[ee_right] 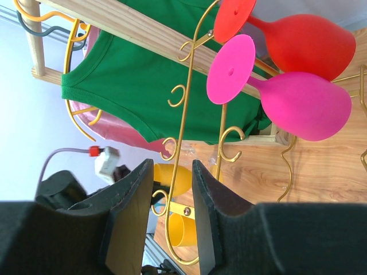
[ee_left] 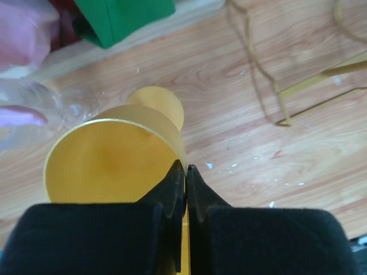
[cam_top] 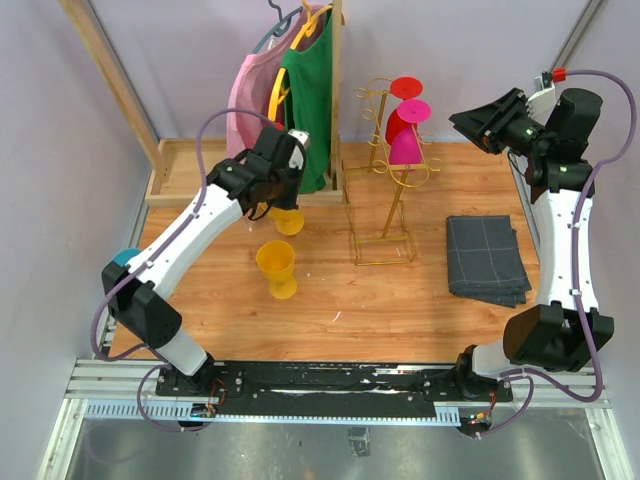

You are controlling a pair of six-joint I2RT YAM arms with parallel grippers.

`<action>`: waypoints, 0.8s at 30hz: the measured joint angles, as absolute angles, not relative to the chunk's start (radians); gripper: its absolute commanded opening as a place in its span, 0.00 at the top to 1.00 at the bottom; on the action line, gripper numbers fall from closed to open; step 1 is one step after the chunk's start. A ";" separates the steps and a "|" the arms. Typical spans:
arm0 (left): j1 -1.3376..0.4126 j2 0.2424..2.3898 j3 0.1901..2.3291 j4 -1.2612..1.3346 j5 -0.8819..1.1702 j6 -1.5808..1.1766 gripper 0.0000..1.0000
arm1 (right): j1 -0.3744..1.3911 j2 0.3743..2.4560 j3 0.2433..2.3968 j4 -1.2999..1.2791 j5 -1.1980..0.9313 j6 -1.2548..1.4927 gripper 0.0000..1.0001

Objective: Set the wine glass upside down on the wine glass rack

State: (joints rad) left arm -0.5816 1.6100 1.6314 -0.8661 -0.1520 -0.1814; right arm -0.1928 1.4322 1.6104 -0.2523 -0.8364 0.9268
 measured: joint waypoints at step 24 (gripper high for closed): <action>-0.575 1.408 1.780 -0.739 0.601 -0.273 1.00 | -0.193 1.444 1.610 -0.252 -0.836 0.928 0.66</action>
